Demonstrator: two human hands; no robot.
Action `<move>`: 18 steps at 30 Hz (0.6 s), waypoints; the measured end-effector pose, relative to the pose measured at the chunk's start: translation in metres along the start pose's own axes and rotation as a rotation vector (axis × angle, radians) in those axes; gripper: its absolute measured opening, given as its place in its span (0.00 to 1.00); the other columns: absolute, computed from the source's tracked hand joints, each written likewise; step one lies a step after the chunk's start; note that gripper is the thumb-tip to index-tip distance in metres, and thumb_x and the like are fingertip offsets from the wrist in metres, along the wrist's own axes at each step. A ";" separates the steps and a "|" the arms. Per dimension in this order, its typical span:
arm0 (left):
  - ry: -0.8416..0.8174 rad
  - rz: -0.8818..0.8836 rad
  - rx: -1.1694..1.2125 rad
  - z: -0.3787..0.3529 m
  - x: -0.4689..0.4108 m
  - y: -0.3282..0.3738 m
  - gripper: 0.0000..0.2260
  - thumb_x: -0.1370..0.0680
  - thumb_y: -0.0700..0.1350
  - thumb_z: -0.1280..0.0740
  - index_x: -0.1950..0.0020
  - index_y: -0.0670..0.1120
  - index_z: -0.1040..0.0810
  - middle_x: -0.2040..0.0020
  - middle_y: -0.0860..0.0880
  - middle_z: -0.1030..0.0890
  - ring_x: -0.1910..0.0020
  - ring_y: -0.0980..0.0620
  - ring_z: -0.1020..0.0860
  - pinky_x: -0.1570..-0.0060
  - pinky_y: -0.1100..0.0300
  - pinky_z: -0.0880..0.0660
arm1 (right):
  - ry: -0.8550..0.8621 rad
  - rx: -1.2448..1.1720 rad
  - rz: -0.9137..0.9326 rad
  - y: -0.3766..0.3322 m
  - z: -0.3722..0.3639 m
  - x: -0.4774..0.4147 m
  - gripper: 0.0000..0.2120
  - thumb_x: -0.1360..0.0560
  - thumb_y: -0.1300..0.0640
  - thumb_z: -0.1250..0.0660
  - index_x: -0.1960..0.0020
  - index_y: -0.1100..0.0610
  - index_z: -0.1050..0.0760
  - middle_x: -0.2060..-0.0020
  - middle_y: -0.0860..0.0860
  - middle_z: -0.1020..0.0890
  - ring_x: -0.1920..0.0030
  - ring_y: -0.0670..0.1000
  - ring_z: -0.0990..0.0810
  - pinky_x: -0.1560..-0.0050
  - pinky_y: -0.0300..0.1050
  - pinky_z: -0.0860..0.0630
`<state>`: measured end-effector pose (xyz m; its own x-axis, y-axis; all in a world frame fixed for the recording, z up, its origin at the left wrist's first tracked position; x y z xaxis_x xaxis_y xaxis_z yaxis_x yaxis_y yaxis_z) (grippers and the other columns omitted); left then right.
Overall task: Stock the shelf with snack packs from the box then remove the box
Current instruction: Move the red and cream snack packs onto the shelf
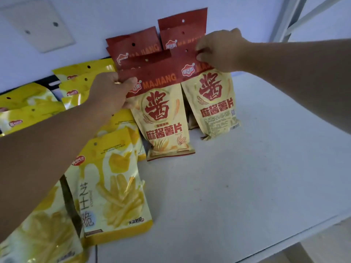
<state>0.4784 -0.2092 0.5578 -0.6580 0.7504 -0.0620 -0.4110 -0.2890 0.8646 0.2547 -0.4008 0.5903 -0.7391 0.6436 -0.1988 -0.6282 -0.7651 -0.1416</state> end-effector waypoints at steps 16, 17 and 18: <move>0.045 0.003 -0.145 -0.001 -0.019 0.001 0.07 0.22 0.52 0.28 0.47 0.51 0.18 0.60 0.52 0.16 0.62 0.46 0.16 0.55 0.48 0.16 | 0.012 0.087 -0.099 0.006 -0.020 -0.023 0.12 0.24 0.52 0.42 0.46 0.49 0.22 0.48 0.50 0.19 0.46 0.58 0.23 0.39 0.60 0.40; 0.046 -0.007 -0.146 0.000 -0.021 0.001 0.08 0.23 0.51 0.28 0.47 0.50 0.18 0.57 0.51 0.15 0.60 0.47 0.15 0.55 0.48 0.16 | 0.036 0.088 -0.105 0.006 -0.019 -0.022 0.12 0.23 0.51 0.42 0.45 0.49 0.22 0.46 0.50 0.19 0.44 0.58 0.23 0.38 0.60 0.40; 0.048 -0.016 -0.146 0.002 -0.023 0.000 0.09 0.23 0.51 0.27 0.46 0.49 0.19 0.54 0.50 0.15 0.58 0.48 0.15 0.55 0.48 0.16 | 0.057 0.077 -0.113 0.005 -0.017 -0.021 0.13 0.22 0.50 0.41 0.42 0.50 0.22 0.43 0.51 0.19 0.41 0.58 0.23 0.36 0.60 0.40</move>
<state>0.4944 -0.2251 0.5603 -0.6785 0.7276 -0.1015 -0.5067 -0.3634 0.7818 0.2707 -0.4186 0.5772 -0.6489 0.7218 -0.2405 -0.7250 -0.6825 -0.0921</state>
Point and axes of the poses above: each hand's wrist, its own x-axis away from the middle knuckle, its own z-axis out of the back of the hand, y = z × x, the point moved 1 cm from there along -x, towards the middle knuckle
